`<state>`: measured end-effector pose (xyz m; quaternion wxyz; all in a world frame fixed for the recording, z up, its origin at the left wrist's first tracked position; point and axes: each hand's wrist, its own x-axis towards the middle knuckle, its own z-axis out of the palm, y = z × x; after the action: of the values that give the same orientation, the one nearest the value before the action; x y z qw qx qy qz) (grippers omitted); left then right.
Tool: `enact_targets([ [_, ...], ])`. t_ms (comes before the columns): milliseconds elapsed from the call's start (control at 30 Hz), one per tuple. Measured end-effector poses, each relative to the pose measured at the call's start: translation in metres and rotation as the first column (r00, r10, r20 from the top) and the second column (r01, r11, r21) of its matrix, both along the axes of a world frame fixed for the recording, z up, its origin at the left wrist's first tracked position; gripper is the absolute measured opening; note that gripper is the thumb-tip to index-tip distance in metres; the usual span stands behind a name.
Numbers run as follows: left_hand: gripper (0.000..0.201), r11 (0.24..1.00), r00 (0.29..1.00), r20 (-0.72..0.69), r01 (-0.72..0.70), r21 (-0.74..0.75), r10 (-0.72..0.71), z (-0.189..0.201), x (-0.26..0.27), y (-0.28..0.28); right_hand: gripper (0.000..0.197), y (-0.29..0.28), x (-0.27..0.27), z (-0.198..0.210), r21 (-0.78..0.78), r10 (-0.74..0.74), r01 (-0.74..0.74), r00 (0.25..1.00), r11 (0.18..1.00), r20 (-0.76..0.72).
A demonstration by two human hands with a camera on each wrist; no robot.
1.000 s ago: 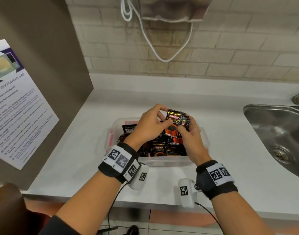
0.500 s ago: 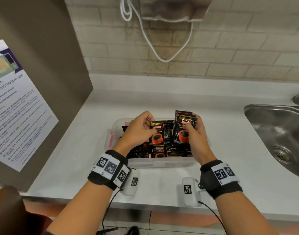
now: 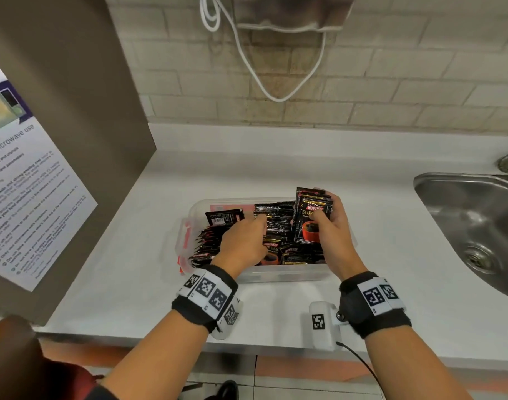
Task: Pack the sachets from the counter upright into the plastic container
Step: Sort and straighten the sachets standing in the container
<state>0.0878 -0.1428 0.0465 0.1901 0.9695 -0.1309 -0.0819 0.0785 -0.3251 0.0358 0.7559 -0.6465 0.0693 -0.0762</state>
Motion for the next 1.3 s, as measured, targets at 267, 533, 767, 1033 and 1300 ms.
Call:
enact_targets([
  [267,0.007,0.968,0.995,-0.03,0.09,-0.234,-0.1,0.014,0.005,0.009,0.039,-0.001,0.0,-0.001,-0.006,-0.008,0.008,1.0,1.0,-0.014],
  [533,0.02,0.961,0.973,-0.002,0.228,-0.158,-0.231,0.014,0.005,0.005,0.039,0.0,0.002,-0.001,-0.003,0.003,-0.003,1.0,1.0,-0.017],
  [767,0.024,0.937,0.959,-0.045,0.264,-0.23,-0.281,0.015,0.003,-0.007,0.042,0.0,0.002,-0.002,-0.018,0.008,-0.008,1.0,1.0,-0.01],
  [1033,0.014,0.944,0.981,-0.092,0.137,-0.301,-0.172,0.016,0.011,-0.001,0.039,-0.005,0.005,0.0,-0.018,0.002,-0.002,1.0,1.0,-0.008],
  [1300,0.018,0.981,0.994,-0.053,0.081,-0.174,-0.091,0.01,0.005,0.016,0.038,-0.004,0.01,0.001,-0.004,0.023,-0.023,1.0,1.0,-0.005],
])
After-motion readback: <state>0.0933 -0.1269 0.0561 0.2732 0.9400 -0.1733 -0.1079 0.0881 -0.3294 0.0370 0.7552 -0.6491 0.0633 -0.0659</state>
